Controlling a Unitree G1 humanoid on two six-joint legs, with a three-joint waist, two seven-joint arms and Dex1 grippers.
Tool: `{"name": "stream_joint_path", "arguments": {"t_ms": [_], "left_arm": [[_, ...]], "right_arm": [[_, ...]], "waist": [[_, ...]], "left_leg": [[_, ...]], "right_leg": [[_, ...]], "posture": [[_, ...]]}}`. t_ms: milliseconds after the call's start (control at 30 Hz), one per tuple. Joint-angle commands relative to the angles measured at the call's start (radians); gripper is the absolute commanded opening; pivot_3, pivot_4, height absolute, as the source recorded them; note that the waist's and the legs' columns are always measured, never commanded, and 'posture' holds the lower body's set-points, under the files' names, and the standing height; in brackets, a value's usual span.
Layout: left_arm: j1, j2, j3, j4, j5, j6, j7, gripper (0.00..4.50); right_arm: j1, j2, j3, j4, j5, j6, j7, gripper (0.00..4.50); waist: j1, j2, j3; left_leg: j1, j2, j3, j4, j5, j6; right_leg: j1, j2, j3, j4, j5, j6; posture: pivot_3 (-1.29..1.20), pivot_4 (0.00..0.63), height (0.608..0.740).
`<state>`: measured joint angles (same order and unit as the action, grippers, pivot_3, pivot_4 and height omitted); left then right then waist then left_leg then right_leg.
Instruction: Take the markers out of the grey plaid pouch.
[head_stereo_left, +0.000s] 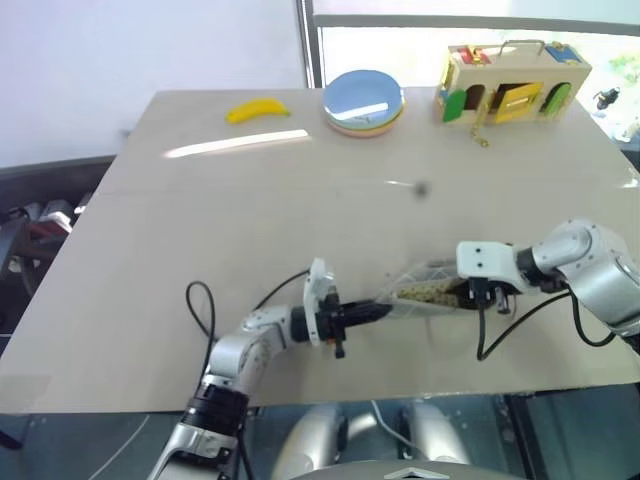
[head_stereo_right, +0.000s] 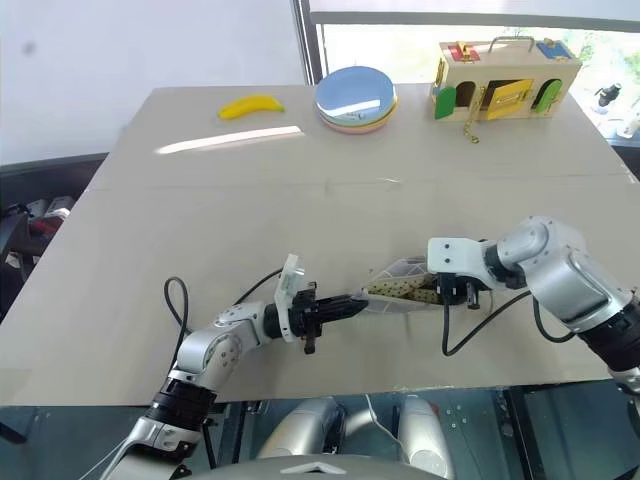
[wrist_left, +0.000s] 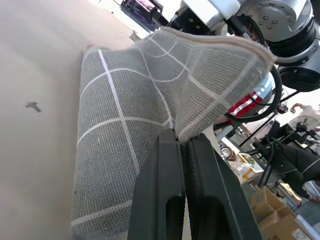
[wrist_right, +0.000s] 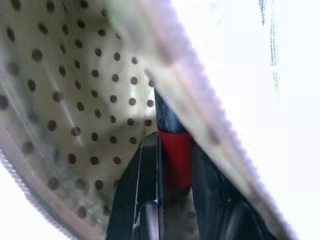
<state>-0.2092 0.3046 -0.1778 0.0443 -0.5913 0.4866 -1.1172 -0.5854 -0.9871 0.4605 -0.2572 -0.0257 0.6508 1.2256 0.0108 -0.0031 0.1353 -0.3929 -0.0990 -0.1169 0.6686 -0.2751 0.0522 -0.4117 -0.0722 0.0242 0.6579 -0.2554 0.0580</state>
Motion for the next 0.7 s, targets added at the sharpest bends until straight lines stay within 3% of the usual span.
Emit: {"name": "stream_joint_path", "arguments": {"t_ms": [33,133,300,433,700], "left_arm": [[0.011,0.013,0.014,0.008,0.007,-0.002,-0.006,0.00],[0.009,0.012,0.013,0.008,0.011,-0.002,-0.008,0.00],[0.007,0.011,0.018,0.009,0.012,-0.004,-0.005,0.00],[0.001,0.010,0.027,0.013,0.011,-0.006,-0.003,0.00],[-0.012,-0.002,0.036,0.009,0.010,-0.007,0.007,0.00]], "right_arm": [[-0.038,0.038,-0.093,-0.070,0.041,-0.036,-0.022,0.27],[-0.031,0.074,-0.134,-0.098,0.090,-0.082,-0.015,0.27],[0.012,0.003,-0.135,-0.134,0.086,-0.177,0.053,0.27],[0.022,-0.021,-0.125,-0.151,0.077,-0.125,0.052,0.27],[0.014,-0.056,-0.028,-0.123,-0.097,-0.110,0.030,0.27]], "waist": [[0.001,0.000,0.000],[0.003,0.000,0.000],[0.005,0.001,0.001],[0.003,0.001,0.001],[0.004,0.002,0.001]], "left_leg": [[0.000,0.000,0.000,0.000,0.000,0.000],[-0.002,0.000,0.000,0.000,0.000,0.000],[-0.003,0.000,-0.001,0.000,0.000,0.000],[-0.003,0.000,-0.001,0.000,0.000,0.000],[-0.002,0.000,0.000,0.000,0.000,0.000]], "right_leg": [[0.000,0.000,0.000,0.000,0.000,0.000],[-0.001,0.000,0.000,0.000,0.000,0.000],[-0.002,0.000,-0.001,-0.001,0.000,0.000],[-0.001,0.000,-0.001,-0.001,0.000,0.000],[-0.002,0.000,-0.001,-0.001,0.000,0.000]], "posture": [[0.00,0.150,0.740],[0.00,0.150,0.740],[0.00,0.150,0.740],[0.00,0.150,0.740],[0.00,0.150,0.740]]}}
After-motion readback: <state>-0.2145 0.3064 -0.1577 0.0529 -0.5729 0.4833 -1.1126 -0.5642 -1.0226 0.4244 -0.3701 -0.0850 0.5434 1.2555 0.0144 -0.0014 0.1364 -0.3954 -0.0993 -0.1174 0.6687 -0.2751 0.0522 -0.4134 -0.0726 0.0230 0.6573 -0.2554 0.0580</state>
